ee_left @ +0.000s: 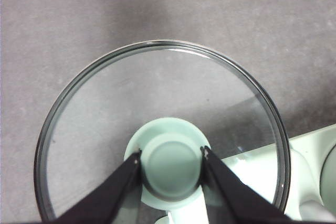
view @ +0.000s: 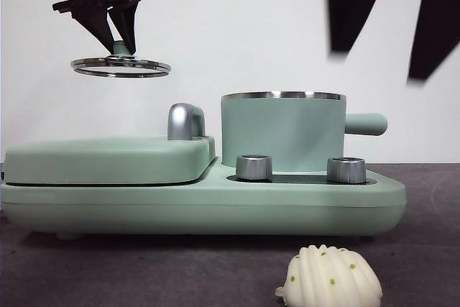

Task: Put the buns in a small steamer

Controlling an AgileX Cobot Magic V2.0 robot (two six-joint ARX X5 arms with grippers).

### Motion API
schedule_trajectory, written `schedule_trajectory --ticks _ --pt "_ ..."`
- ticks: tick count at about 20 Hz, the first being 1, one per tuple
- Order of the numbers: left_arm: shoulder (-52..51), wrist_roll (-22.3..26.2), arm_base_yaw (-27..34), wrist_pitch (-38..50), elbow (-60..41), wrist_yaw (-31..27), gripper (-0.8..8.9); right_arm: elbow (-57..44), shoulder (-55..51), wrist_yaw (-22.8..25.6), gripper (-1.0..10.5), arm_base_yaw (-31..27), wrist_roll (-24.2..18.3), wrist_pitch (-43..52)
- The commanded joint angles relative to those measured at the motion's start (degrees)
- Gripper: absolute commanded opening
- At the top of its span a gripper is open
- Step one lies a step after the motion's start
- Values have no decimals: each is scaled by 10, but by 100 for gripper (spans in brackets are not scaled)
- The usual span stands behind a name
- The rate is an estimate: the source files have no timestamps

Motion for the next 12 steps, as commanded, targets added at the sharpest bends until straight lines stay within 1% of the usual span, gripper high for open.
schedule_trajectory --ticks 1,3,5,10,12 --pt "-6 -5 -5 6 25 5 56 -57 16 1 447 28 49 87" --pt "-6 -6 -9 6 25 5 55 -104 28 1 446 34 65 150" --pt "-6 -7 -11 6 25 5 56 -135 52 2 446 33 73 186" --pt "-6 -7 -14 6 25 5 56 -150 118 -4 442 30 73 224" --pt "-6 -7 -14 6 25 5 56 -150 138 -3 378 30 73 236"
